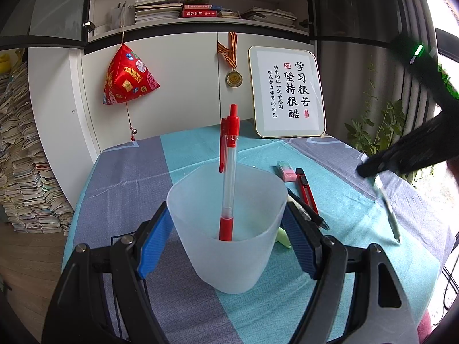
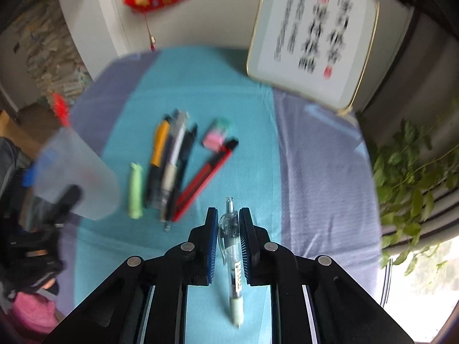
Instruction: Organize stationery
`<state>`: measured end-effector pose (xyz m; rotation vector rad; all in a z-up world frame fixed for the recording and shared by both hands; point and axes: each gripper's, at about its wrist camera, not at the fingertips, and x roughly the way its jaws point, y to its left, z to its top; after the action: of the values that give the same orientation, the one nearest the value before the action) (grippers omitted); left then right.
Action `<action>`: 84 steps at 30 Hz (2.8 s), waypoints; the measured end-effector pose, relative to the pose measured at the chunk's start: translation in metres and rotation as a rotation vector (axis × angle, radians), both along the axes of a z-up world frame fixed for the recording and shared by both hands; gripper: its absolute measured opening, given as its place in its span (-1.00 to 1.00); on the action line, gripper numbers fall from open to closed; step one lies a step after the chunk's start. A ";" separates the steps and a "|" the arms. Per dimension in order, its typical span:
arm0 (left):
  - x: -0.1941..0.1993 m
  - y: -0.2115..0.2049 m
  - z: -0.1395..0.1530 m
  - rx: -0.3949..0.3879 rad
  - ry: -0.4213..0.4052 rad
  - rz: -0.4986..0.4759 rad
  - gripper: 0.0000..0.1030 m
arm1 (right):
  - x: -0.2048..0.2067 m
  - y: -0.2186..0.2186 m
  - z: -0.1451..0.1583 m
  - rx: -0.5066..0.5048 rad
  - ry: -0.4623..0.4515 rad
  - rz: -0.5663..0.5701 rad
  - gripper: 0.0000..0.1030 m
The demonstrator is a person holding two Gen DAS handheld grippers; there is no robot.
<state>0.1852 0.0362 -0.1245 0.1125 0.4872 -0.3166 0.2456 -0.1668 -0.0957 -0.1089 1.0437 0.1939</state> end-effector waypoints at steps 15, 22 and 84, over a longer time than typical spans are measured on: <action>0.000 0.000 0.000 -0.001 0.001 0.000 0.46 | -0.055 0.031 0.089 0.043 -0.214 0.069 -0.70; 0.000 0.000 0.001 -0.001 0.001 0.000 0.46 | -0.064 0.051 0.128 0.190 -0.236 0.164 -0.70; 0.002 0.001 0.000 -0.030 0.031 -0.006 0.43 | 0.023 0.072 0.032 0.423 0.017 0.174 -0.67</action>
<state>0.1875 0.0375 -0.1244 0.0800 0.5132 -0.3319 0.2685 -0.0951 -0.0632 0.1858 0.9899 0.5689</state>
